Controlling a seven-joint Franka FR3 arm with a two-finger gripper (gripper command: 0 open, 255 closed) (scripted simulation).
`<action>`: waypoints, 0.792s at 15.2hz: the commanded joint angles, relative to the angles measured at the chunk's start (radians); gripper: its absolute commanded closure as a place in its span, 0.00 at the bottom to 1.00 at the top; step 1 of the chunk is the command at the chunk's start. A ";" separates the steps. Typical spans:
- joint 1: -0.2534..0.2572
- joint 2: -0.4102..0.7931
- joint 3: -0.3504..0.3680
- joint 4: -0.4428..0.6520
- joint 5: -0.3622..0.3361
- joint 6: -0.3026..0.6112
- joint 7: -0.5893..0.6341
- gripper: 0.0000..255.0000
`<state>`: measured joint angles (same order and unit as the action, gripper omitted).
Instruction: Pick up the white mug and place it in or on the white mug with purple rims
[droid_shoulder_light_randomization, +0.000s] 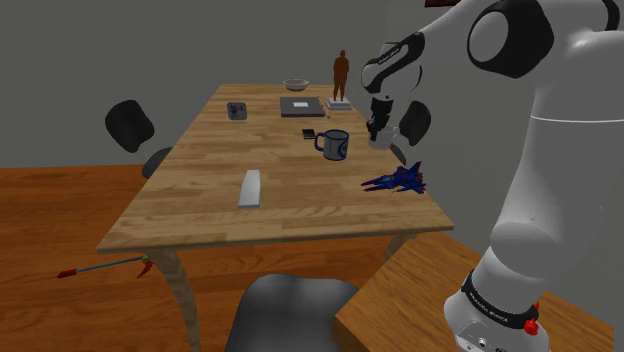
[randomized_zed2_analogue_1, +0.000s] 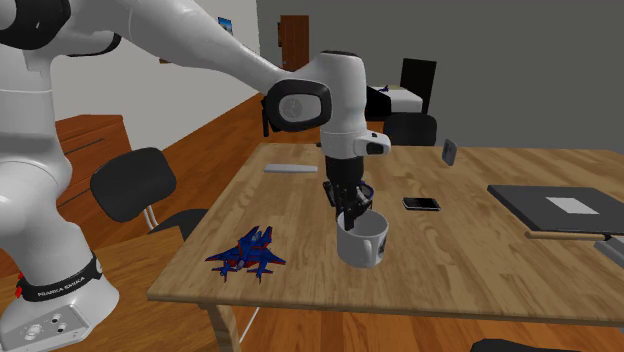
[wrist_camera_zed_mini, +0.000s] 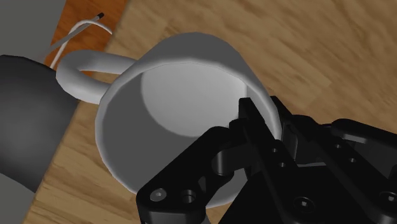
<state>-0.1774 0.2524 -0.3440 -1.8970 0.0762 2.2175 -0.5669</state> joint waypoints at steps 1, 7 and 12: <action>0.002 -0.011 -0.001 0.017 -0.006 -0.028 0.004 1.00; 0.005 -0.041 -0.005 0.062 -0.019 -0.100 0.012 1.00; 0.006 -0.060 -0.007 0.106 -0.028 -0.162 0.017 1.00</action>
<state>-0.1704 0.1977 -0.3504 -1.7997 0.0503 2.0690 -0.5494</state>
